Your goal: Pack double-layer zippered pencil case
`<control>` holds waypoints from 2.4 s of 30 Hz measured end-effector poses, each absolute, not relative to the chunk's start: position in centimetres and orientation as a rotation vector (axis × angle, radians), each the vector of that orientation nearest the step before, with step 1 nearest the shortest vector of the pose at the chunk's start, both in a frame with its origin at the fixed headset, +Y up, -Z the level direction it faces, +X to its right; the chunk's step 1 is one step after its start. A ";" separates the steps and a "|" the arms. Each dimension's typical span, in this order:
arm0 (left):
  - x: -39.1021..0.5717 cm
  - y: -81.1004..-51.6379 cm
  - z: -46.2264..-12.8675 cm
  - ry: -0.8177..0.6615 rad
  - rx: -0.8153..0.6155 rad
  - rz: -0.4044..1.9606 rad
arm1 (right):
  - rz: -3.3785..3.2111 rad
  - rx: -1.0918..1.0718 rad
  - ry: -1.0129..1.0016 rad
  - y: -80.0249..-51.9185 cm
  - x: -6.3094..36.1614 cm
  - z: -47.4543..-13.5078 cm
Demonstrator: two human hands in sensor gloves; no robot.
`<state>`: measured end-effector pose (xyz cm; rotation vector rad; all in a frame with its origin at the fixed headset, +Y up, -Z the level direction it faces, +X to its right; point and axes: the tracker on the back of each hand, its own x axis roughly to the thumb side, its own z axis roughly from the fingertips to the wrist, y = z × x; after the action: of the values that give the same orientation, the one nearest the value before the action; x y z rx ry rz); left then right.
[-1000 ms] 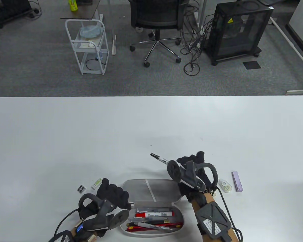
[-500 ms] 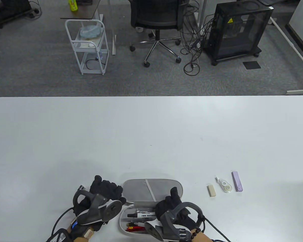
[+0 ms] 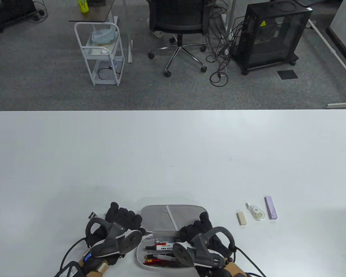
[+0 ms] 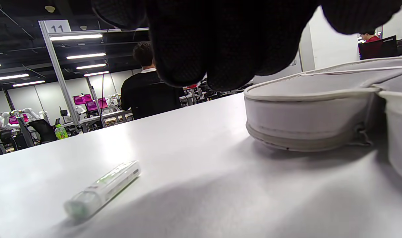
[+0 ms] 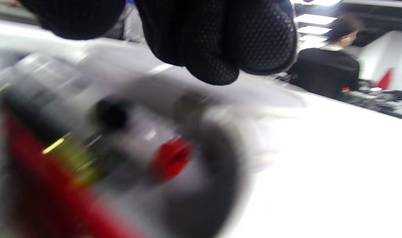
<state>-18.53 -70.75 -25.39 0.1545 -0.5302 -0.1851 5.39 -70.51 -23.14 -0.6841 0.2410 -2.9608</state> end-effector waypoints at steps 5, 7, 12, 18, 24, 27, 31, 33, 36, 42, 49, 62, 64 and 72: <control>-18.6 -70.8 -25.4 -0.532 0.154 -0.178 | -3.103 0.044 0.573 -67.4 16.5 -26.5; -18.5 -71.0 -25.5 -0.534 0.142 -0.184 | -3.106 0.435 0.507 -67.8 22.4 -27.1; -18.4 -71.1 -25.6 -0.533 0.136 -0.183 | -3.234 1.039 -0.264 -72.3 31.1 -27.5; -18.4 -71.0 -25.6 -0.527 0.130 -0.188 | -3.103 0.962 -0.447 -75.3 30.4 -29.4; -18.4 -71.1 -25.6 -0.529 0.130 -0.180 | -3.105 1.006 -0.199 -75.9 30.6 -29.6; -18.4 -71.3 -25.8 -0.527 0.118 -0.180 | -3.095 1.016 -0.147 -75.9 30.8 -29.5; -18.4 -71.5 -25.9 -0.523 0.113 -0.194 | -3.302 1.170 -0.133 -76.1 32.9 -28.6; -18.4 -71.4 -25.9 -0.520 0.116 -0.189 | -3.367 1.255 -0.022 -75.7 33.5 -28.1; -18.4 -71.4 -25.9 -0.518 0.119 -0.183 | -3.493 1.155 0.093 -74.5 32.7 -28.0; -18.7 -71.1 -26.2 -0.504 0.136 -0.159 | -3.510 0.404 0.454 -69.8 24.3 -27.9; -18.1 -70.8 -26.1 -0.525 0.170 -0.140 | -3.279 -0.211 0.305 -70.1 13.8 -27.5; -13.6 -70.3 -27.0 -0.747 0.166 -0.251 | -3.077 -0.385 0.211 -70.8 9.7 -26.5; -11.6 -69.9 -28.3 -0.778 0.108 -0.319 | -3.115 -0.456 0.255 -70.3 9.2 -25.8; -6.9 -71.8 -32.9 -0.747 -0.227 -0.465 | -3.009 -0.583 -0.150 -73.9 7.8 -26.9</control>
<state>-6.92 -71.76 -32.94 -0.2275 -0.7469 -0.4654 7.78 -73.93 -26.90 -0.5833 -0.1505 -3.0086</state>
